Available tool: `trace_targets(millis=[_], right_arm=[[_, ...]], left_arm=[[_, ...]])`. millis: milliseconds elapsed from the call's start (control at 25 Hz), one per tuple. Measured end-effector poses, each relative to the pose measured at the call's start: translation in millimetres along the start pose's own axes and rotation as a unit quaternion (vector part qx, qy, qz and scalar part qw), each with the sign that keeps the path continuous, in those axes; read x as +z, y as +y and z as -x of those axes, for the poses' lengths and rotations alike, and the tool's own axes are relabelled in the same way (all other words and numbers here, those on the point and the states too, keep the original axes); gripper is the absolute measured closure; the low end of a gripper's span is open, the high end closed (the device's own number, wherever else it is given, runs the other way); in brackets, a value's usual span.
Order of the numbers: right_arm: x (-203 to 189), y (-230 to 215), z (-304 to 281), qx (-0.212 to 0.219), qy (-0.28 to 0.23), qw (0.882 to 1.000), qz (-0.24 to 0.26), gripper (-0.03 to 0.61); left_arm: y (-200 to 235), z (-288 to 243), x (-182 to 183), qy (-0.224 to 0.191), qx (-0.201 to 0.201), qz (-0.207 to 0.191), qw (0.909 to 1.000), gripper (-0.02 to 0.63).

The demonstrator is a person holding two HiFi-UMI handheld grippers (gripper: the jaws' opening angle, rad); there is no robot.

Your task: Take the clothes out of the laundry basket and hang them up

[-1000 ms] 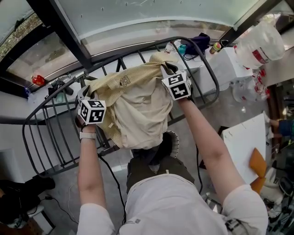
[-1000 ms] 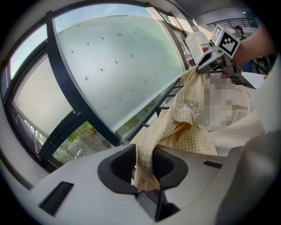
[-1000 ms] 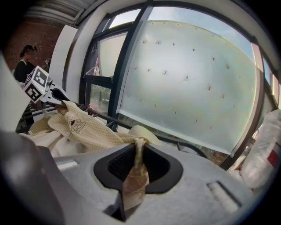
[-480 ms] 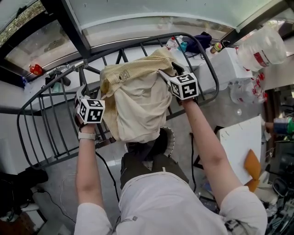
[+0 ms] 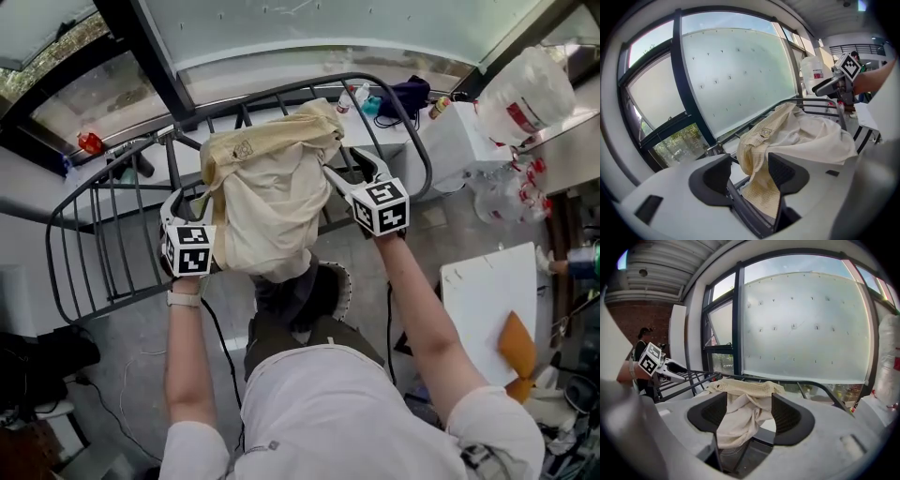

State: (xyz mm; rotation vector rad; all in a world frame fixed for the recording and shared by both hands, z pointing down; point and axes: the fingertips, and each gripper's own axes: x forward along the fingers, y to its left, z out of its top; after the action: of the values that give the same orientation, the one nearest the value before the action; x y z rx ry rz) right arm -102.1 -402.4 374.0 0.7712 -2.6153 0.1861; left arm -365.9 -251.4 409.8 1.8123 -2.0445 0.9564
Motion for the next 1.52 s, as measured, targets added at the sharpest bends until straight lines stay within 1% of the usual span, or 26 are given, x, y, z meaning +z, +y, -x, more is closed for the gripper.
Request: trace_targets(millis=[200, 360, 680, 760, 880, 960, 1080, 1160, 1280, 1400, 1520], right_arm=[[-26.3, 10.0, 52.1, 0.022, -0.022, 0.999, -0.007, 0.298], [-53.8, 18.0, 88.6, 0.045, -0.029, 0.999, -0.011, 0.298], [-124.9, 27.1, 146.3, 0.082, -0.019, 0.996, -0.042, 0.298], [-144.8, 30.1, 156.7, 0.083, -0.010, 0.995, -0.053, 0.298], [-177.0, 39.1, 171.6, 0.074, 0.008, 0.994, -0.077, 0.298], [-197.0, 45.1, 181.0, 0.063, 0.021, 0.994, -0.090, 0.298], [-229.1, 55.0, 196.4, 0.034, 0.044, 0.992, -0.111, 0.298], [-250.3, 64.9, 206.4, 0.011, 0.059, 0.990, -0.125, 0.298], [-276.7, 83.7, 219.5, -0.023, 0.079, 0.986, -0.144, 0.298], [-301.7, 111.6, 233.3, -0.052, 0.099, 0.981, -0.160, 0.298], [-328.8, 140.0, 250.4, -0.083, 0.117, 0.972, -0.184, 0.298]], left_arm=[[-46.8, 39.9, -6.2, -0.007, 0.004, 0.012, 0.9999, 0.377], [-92.3, 67.5, -12.5, -0.009, 0.003, 0.022, 0.9997, 0.377], [-194.5, 103.5, -48.2, 0.035, -0.015, 0.011, 0.9992, 0.377], [-218.2, 107.9, -65.6, 0.051, -0.027, 0.013, 0.9983, 0.377], [-249.0, 111.4, -97.1, 0.078, -0.056, 0.009, 0.9953, 0.377], [-261.9, 111.0, -113.1, 0.088, -0.076, 0.003, 0.9932, 0.377], [-272.2, 108.0, -136.3, 0.095, -0.106, 0.001, 0.9899, 0.377], [-279.3, 106.4, -155.5, 0.102, -0.133, -0.002, 0.9859, 0.377], [-294.7, 104.5, -185.8, 0.114, -0.183, -0.018, 0.9762, 0.377], [-310.9, 108.2, -223.0, 0.134, -0.233, -0.040, 0.9625, 0.377], [-326.4, 112.0, -264.7, 0.154, -0.281, -0.052, 0.9459, 0.377]])
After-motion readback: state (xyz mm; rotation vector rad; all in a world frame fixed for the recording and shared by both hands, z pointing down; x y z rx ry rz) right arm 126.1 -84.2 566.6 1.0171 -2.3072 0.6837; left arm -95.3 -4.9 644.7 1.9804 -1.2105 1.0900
